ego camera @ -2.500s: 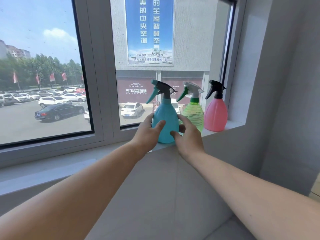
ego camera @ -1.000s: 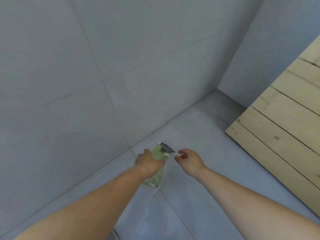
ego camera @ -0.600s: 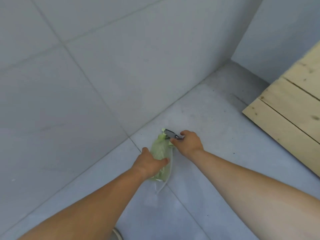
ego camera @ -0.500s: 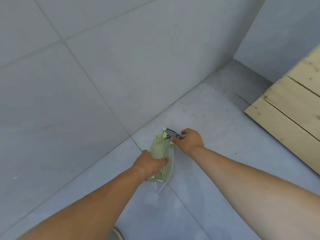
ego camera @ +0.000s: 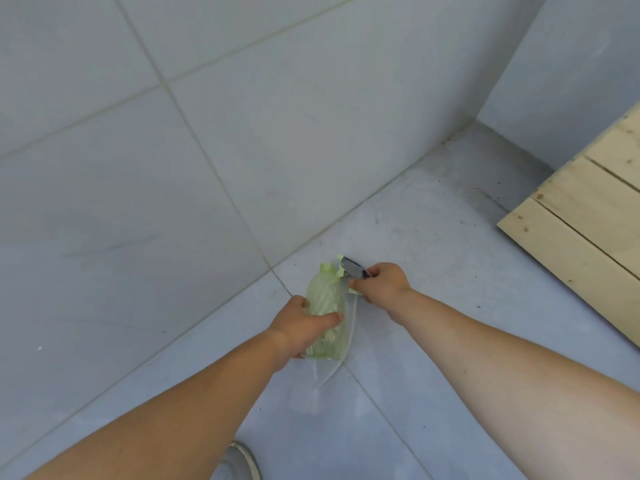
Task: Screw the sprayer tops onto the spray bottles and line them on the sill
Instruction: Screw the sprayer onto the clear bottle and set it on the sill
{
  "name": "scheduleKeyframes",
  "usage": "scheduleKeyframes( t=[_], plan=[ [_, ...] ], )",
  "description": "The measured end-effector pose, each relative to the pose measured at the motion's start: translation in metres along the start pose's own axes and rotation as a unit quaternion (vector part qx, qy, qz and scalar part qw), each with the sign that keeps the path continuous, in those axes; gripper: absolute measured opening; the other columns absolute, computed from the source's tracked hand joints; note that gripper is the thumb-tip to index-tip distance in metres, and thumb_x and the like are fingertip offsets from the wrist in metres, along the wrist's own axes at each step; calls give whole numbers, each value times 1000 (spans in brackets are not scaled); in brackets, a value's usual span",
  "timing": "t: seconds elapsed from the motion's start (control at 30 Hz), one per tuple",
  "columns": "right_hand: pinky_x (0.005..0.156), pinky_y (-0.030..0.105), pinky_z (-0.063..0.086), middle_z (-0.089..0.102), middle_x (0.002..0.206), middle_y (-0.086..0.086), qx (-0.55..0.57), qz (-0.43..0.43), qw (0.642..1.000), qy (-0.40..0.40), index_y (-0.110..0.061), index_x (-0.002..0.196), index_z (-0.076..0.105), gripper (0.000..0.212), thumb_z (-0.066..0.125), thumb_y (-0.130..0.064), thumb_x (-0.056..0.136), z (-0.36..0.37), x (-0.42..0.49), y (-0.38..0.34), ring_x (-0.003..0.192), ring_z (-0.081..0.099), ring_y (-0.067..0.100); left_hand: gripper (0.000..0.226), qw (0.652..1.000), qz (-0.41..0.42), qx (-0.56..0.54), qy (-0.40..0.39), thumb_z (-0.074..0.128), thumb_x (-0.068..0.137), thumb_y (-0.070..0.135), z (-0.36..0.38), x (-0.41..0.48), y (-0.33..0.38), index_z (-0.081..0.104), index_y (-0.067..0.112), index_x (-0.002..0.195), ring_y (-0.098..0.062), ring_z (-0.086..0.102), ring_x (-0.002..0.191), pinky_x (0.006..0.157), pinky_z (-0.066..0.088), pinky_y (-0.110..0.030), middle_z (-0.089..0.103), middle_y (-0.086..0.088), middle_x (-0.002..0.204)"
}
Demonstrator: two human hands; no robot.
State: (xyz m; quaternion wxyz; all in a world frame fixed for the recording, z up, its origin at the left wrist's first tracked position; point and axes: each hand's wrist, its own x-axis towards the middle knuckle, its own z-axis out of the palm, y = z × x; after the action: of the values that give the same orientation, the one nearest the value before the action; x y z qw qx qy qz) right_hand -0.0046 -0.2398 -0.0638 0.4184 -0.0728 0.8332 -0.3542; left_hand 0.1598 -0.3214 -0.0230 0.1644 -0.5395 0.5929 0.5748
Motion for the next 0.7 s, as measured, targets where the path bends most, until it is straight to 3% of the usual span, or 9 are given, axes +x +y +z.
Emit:
scheduleKeyframes(
  t=[0.07, 0.17, 0.27, 0.37, 0.47, 0.53, 0.7],
  plan=[
    [81, 45, 60, 61, 84, 9, 37, 15, 999, -8, -10, 79, 59, 19, 78, -13, 76, -8, -12, -1, 78, 62, 24, 60, 1000, 15, -15, 4, 81, 80, 45, -2, -7, 4, 48, 23, 125, -24, 69, 108, 90, 62, -44, 65, -1, 117],
    [80, 40, 61, 61, 94, 12, 64, 16, 998, -6, -11, 82, 58, 17, 74, -7, 80, -27, -34, -4, 89, 65, 27, 59, 999, 44, -29, 13, 80, 82, 43, -6, -25, 16, 46, 23, 126, -24, 68, 107, 91, 61, -44, 62, 3, 110],
    [78, 35, 58, 63, 93, 11, 93, 3, 996, 10, -13, 85, 63, 13, 73, -5, 81, -59, -65, -11, 83, 64, 24, 60, 997, 78, -23, 8, 80, 83, 43, -8, -53, 33, 44, 25, 128, -24, 68, 108, 91, 61, -43, 62, 1, 118],
    [79, 32, 53, 66, 89, 4, 128, -9, 991, 27, -16, 93, 69, 17, 75, -6, 80, -97, -105, -23, 79, 63, 18, 66, 992, 128, 4, 3, 80, 82, 42, -8, -88, 51, 41, 25, 133, -22, 66, 102, 90, 59, -42, 62, 3, 109],
    [82, 33, 53, 70, 86, 3, 172, -26, 983, 52, -17, 89, 69, 15, 78, -11, 78, -136, -144, -35, 78, 64, 16, 68, 983, 181, 30, -16, 80, 83, 35, -8, -129, 71, 40, 21, 136, -17, 66, 89, 78, 57, -34, 64, 2, 101],
    [82, 35, 54, 74, 94, 9, 196, -53, 977, 71, -16, 91, 70, 14, 77, -13, 78, -164, -174, -45, 80, 65, 20, 61, 973, 223, 58, -25, 78, 87, 28, -11, -159, 85, 41, 21, 135, -15, 63, 81, 68, 51, -28, 62, 3, 95],
    [82, 37, 54, 77, 103, 12, 262, -165, 944, 112, -7, 105, 67, 18, 69, -12, 88, -233, -264, -80, 86, 70, 20, 65, 947, 309, 84, -37, 80, 84, 23, -31, -238, 116, 40, 27, 135, -16, 62, 79, 61, 50, -27, 62, 3, 97]
  ],
)
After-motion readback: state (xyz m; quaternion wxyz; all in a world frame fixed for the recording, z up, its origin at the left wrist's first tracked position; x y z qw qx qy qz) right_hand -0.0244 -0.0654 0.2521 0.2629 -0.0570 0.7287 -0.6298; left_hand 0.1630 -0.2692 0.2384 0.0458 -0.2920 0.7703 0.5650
